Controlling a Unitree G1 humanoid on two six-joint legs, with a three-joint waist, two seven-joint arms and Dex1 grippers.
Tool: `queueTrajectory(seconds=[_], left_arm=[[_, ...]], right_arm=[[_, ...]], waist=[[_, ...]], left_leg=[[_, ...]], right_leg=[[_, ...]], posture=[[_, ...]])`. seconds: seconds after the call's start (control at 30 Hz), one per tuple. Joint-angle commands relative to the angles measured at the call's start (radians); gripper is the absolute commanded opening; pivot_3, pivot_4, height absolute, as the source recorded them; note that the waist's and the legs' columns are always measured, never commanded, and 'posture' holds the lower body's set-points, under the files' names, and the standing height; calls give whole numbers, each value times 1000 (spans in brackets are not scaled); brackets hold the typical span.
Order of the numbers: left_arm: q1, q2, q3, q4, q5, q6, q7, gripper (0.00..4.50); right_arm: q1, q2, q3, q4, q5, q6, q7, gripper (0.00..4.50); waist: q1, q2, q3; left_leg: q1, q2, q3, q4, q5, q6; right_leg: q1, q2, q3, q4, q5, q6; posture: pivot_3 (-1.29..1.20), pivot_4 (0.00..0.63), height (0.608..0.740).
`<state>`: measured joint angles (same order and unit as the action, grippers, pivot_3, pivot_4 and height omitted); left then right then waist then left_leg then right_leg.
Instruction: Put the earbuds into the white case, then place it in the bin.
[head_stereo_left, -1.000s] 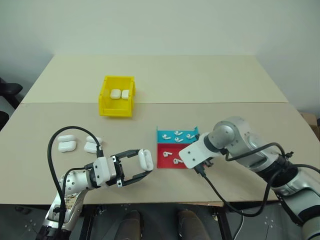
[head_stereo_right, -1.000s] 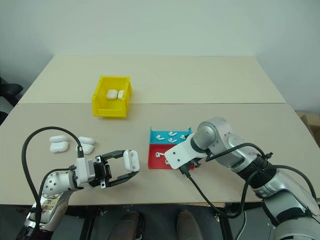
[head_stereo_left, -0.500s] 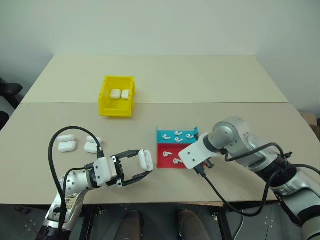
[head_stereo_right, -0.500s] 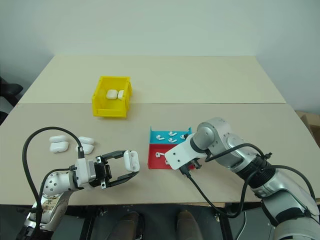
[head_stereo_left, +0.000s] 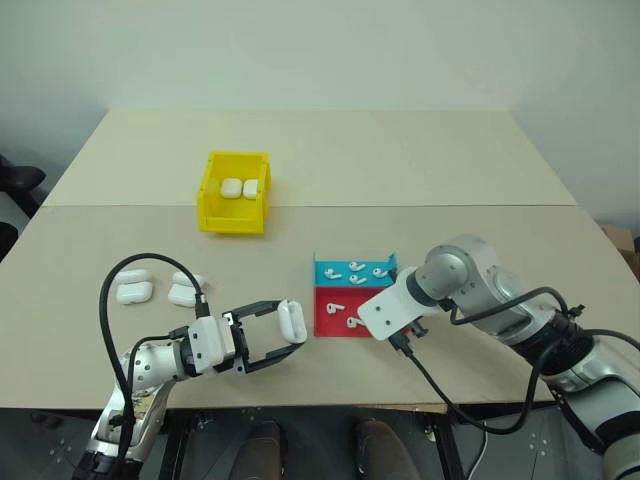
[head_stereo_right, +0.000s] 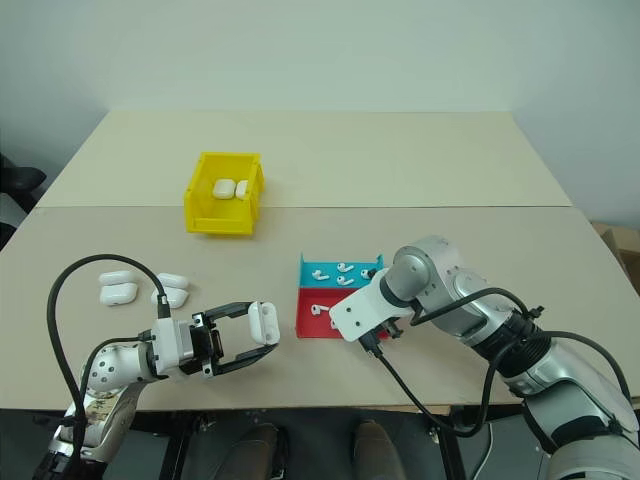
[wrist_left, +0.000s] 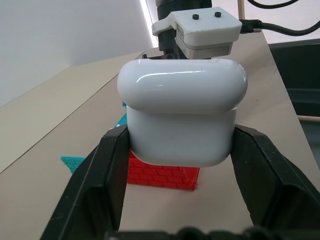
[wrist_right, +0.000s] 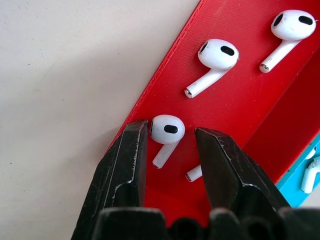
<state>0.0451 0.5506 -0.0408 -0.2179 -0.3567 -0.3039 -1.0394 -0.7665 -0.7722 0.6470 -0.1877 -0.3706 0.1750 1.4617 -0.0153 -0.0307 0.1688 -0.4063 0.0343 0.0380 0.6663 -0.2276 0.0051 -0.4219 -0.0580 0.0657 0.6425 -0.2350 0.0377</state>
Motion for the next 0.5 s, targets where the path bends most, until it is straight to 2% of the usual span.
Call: queueTrajectory(seconds=[0.03, 0.13, 0.5], left_arm=[[-7, -5, 5, -8, -5, -28, 5, 2748], [-6, -5, 5, -9, -2, -27, 6, 2748], [-12, -8, 3, -6, 1, -32, 7, 2748]], right_arm=[[4, -3, -25, -25, 1, -13, 11, 1752], [5, -4, -26, -25, 0, -16, 8, 1093], [9, -6, -24, -23, -14, -23, 2, 1093]], waist=[[0, 0, 0], [0, 0, 0], [0, 0, 0]], left_leg=[[0, 0, 0, 0, 0, 0], [0, 0, 0, 0, 0, 0], [0, 0, 0, 0, 0, 0]], right_leg=[[0, 0, 0, 0, 0, 0], [0, 0, 0, 0, 0, 0], [0, 0, 0, 0, 0, 0]], posture=[[0, 150, 740], [0, 150, 740], [0, 150, 740]])
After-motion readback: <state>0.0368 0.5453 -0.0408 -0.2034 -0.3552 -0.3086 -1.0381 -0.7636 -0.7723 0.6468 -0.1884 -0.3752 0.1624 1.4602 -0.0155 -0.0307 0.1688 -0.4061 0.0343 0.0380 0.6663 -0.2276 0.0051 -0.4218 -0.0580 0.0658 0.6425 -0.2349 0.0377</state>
